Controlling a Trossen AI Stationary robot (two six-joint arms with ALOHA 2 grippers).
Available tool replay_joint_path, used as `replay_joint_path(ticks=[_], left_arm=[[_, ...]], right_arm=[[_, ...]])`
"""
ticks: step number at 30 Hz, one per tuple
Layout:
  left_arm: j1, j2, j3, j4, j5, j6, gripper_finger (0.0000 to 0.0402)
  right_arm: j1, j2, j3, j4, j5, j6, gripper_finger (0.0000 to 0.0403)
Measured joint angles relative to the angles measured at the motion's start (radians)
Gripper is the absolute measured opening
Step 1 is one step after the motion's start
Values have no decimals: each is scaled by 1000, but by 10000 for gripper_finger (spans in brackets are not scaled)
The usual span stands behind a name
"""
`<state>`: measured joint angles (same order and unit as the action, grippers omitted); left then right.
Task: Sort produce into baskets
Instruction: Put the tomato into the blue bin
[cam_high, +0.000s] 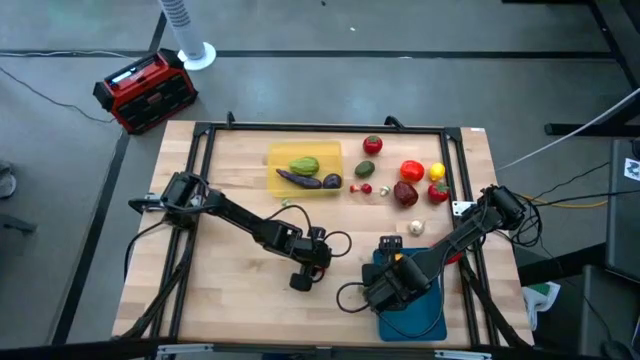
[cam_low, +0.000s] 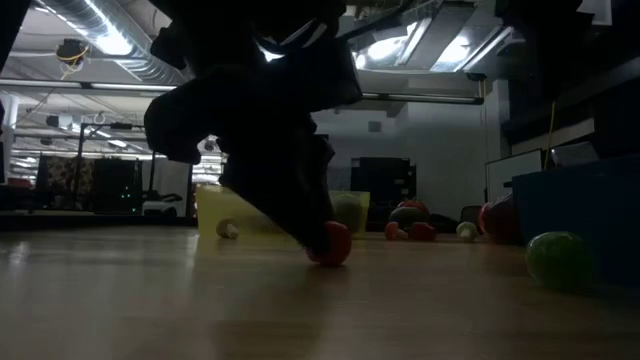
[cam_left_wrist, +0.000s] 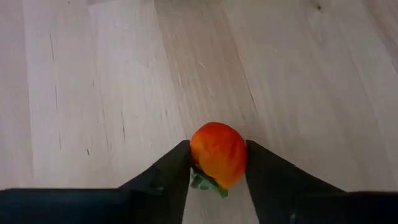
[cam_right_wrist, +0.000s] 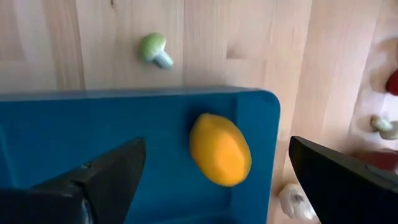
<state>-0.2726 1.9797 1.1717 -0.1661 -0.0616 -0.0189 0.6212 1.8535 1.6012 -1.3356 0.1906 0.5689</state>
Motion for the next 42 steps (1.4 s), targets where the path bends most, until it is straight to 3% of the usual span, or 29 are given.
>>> replay_joint_path(ticks=[5, 10, 19, 26, 42], left_arm=[[7, -6, 23, -3, 0, 0, 110], [25, -8, 103, 27, 0, 25, 117], [47, -2, 148, 442, -1, 34, 122], [46, 39, 149, 643, -1, 28, 122], [58, 214, 149, 816, -1, 16, 123]], right_arm=[[0, -39, 0, -34, 0, 31, 392], [0, -89, 0, -70, 37, 34, 392], [0, -143, 0, -159, 123, 36, 392], [0, -153, 0, -185, 158, 36, 392], [0, -152, 0, -179, 158, 36, 392]])
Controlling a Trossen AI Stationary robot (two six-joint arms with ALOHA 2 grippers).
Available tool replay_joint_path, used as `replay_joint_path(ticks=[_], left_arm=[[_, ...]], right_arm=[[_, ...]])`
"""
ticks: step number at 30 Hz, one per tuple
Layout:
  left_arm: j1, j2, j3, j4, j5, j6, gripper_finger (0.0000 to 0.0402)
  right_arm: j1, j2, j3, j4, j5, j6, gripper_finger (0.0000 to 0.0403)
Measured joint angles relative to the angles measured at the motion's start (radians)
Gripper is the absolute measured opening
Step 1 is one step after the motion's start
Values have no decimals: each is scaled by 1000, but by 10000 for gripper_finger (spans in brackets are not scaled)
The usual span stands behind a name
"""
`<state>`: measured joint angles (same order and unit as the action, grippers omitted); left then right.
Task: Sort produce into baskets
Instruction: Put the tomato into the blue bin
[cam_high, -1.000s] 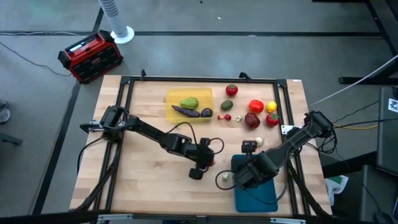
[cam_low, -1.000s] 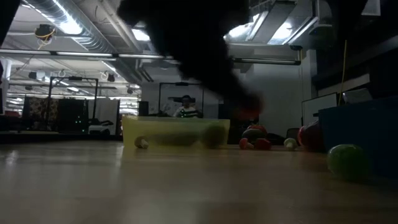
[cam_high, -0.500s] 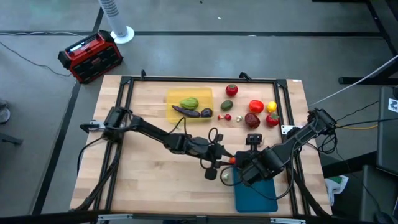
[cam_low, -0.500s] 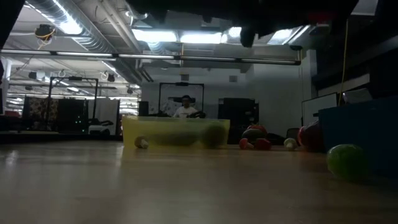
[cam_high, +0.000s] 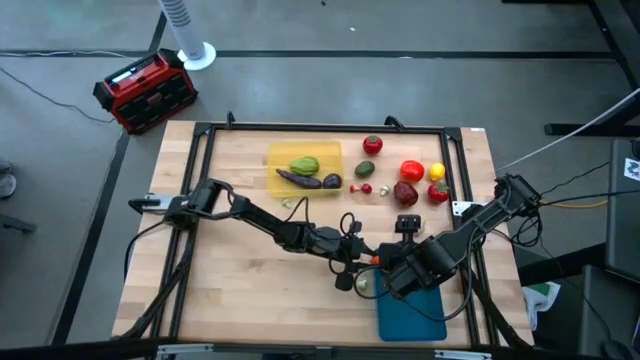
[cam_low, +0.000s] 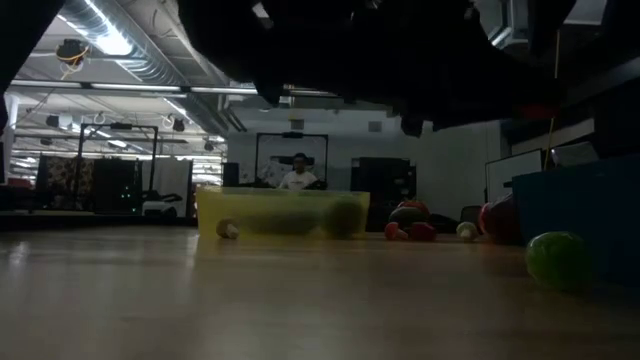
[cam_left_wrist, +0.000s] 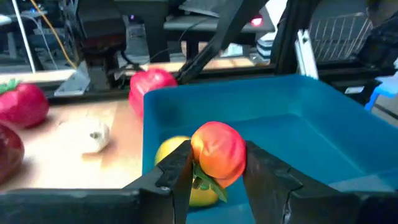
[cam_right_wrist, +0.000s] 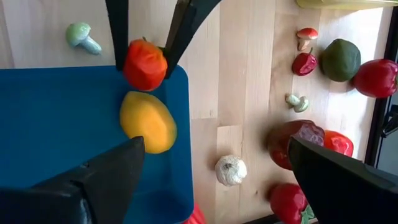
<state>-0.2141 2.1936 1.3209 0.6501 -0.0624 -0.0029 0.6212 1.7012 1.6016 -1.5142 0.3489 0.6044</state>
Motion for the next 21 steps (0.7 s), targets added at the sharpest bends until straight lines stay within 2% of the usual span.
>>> replay_joint_path(ticks=[12, 17, 21], left_arm=[[19, 23, 11, 21, 1, -51, 123], [16, 89, 80, 22, 2, -49, 130], [9, 130, 132, -23, 3, -44, 154]], right_arm=[[0, 1, 0, 5, 1, 0, 392], [0, 1, 0, 12, 0, 0, 392], [0, 1, 0, 23, -2, 0, 392]])
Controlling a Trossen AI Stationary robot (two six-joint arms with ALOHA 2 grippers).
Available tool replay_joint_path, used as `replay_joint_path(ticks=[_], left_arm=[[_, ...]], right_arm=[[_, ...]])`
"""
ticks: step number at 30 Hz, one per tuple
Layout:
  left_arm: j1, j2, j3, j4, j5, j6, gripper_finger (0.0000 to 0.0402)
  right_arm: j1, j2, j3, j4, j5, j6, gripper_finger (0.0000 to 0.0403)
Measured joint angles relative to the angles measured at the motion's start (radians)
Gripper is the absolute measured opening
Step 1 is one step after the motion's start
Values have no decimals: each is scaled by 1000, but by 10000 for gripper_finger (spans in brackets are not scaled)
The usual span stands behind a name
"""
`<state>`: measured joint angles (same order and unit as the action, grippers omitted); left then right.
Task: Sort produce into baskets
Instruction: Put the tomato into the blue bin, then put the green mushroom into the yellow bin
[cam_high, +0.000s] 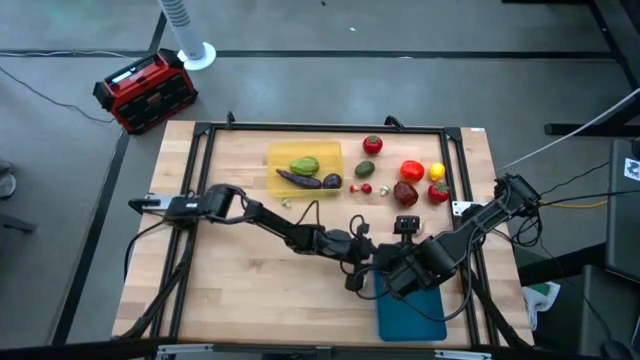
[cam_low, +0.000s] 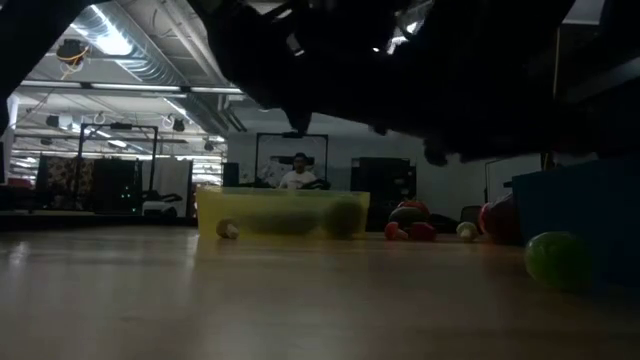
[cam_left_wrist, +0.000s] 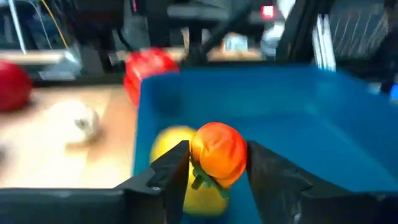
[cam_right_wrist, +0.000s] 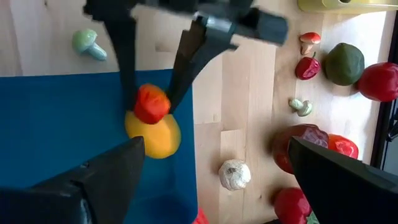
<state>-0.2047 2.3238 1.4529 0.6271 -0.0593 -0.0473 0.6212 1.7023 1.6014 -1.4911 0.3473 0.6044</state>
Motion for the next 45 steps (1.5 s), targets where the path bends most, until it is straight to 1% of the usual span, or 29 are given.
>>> replay_joint_path(ticks=[3, 8, 12, 15, 18, 21, 24, 32, 35, 39, 42, 45], left_arm=[[-4, 0, 14, -53, 1, 7, 176], [-4, -8, 15, -63, 1, 20, 213], [-4, -16, 15, -78, 1, 21, 226], [-7, -47, 15, -130, 1, 38, 226], [-13, -101, 15, -246, 1, 74, 224], [-24, -157, 15, -381, 0, 79, 224], [-42, -192, 15, -472, 0, 80, 224], [-95, -196, 15, -584, 0, 110, 224], [-105, -193, 14, -590, 1, 104, 224], [-103, -153, 16, -527, 10, 106, 224], [-96, -124, 14, -520, 63, 102, 224], [-82, -121, 14, -511, 128, 102, 224]], right_arm=[[0, 0, 0, 2, 0, 0, 392], [0, 0, 0, 1, 0, -2, 392], [0, 0, 0, 1, 0, -2, 392], [0, 0, 0, 1, 0, -2, 392], [0, 0, 0, 1, 0, -1, 392], [0, 0, 0, 1, 0, -2, 392], [0, 0, 0, 3, 0, -4, 392], [0, 0, 0, 35, 0, -6, 392], [0, 0, 0, 36, 0, -6, 392], [0, 0, 0, 37, 0, -6, 392], [0, 0, 0, 56, 0, -3, 392], [0, 0, 0, 78, 0, 16, 392]])
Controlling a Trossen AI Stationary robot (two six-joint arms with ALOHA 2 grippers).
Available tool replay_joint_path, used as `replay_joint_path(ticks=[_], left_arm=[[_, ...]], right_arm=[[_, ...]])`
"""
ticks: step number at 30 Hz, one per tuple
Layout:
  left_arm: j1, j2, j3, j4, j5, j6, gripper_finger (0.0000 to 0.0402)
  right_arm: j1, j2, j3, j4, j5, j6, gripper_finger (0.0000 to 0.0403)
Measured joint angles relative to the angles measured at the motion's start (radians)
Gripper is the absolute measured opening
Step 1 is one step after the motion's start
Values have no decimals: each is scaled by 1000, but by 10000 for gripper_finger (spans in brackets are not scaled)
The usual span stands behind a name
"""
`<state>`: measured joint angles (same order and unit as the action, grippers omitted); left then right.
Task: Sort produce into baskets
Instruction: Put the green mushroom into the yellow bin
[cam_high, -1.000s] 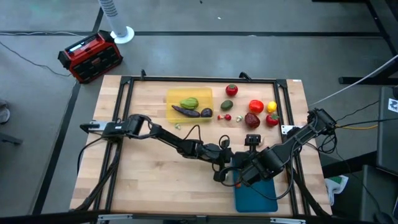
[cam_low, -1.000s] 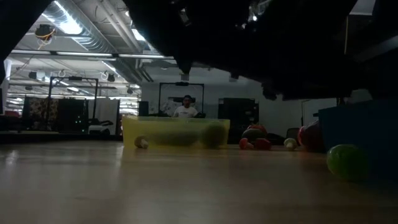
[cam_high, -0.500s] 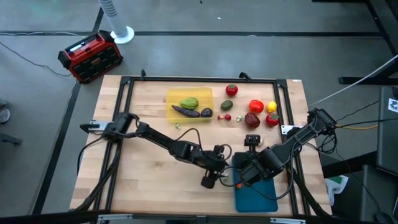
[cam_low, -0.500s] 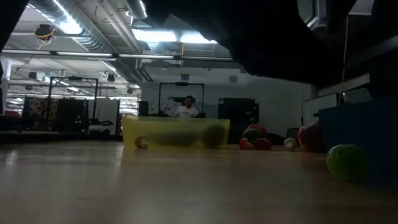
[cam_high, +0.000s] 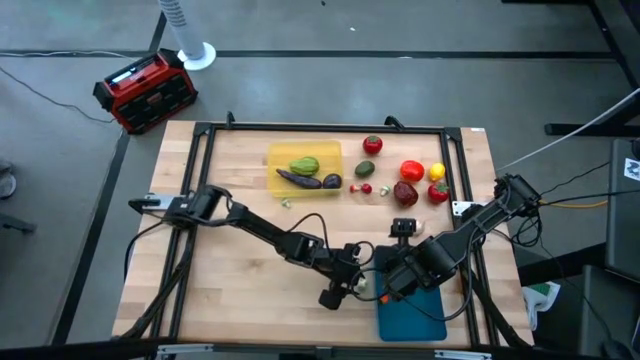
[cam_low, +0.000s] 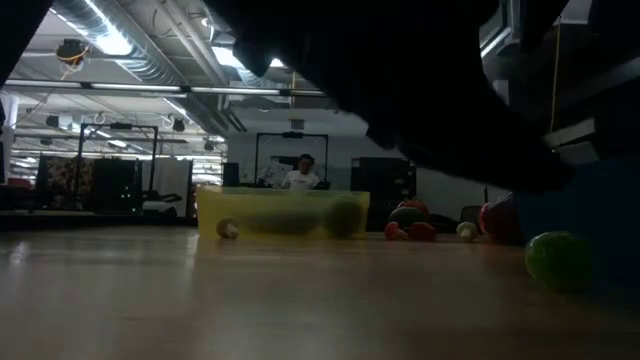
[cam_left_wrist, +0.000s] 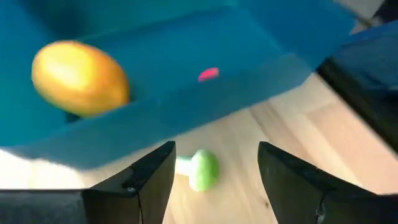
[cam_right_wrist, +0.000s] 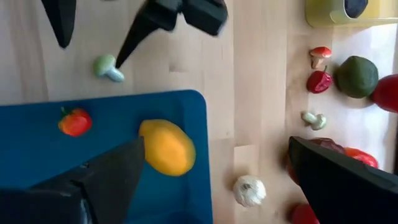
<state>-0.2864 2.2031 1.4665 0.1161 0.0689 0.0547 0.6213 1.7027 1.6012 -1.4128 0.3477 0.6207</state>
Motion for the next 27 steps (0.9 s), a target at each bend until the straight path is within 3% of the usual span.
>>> replay_joint_path(ticks=[6, 11, 27], left_arm=[[22, 32, 0, 67, 96, -9, 223], [47, 75, 0, 115, 192, -119, 223], [69, 119, 1, 186, 240, -188, 223]], right_arm=[[0, 0, 0, 44, -8, 4, 392], [0, 0, 0, 58, -13, 4, 392], [0, 0, 0, 56, -19, 3, 392]])
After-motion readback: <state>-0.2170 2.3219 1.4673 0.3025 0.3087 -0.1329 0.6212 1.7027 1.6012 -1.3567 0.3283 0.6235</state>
